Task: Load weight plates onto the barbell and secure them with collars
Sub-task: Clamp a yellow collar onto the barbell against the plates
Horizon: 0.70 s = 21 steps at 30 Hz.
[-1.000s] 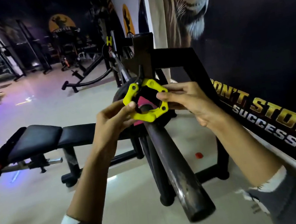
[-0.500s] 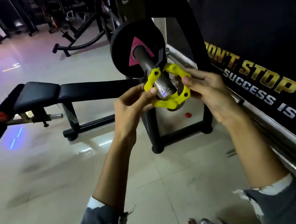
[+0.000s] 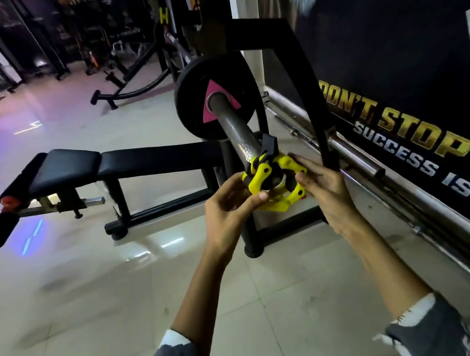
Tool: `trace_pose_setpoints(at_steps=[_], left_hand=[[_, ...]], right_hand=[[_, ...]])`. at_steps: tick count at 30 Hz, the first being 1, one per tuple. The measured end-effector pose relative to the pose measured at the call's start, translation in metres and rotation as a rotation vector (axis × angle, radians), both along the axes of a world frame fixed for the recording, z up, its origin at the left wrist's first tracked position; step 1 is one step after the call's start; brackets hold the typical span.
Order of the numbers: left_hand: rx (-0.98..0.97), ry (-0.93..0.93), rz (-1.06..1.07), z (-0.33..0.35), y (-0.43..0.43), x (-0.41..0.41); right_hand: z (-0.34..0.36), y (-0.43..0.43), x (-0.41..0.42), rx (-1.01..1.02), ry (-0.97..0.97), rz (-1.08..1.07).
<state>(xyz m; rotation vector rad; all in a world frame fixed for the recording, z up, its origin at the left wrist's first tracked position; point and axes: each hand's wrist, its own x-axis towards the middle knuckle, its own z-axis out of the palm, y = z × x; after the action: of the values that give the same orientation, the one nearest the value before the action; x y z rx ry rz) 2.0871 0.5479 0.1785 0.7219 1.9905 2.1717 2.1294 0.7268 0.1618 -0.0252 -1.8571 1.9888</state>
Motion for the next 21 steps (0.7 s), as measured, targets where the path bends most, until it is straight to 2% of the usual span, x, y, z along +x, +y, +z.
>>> trace_pose_setpoints(at_steps=[3,12,21], left_hand=[[-0.029,0.052,0.075,-0.007,0.006,-0.016],[0.029,-0.034,0.135,-0.013,0.026,-0.109],[-0.124,-0.028,0.367,0.024,0.059,-0.244]], right_hand=[[-0.006,0.005,-0.017,0.002,-0.014,0.009],[-0.005,0.019,-0.114,-0.100,-0.007,0.119],[0.010,0.049,-0.274,0.040,-0.085,0.091]])
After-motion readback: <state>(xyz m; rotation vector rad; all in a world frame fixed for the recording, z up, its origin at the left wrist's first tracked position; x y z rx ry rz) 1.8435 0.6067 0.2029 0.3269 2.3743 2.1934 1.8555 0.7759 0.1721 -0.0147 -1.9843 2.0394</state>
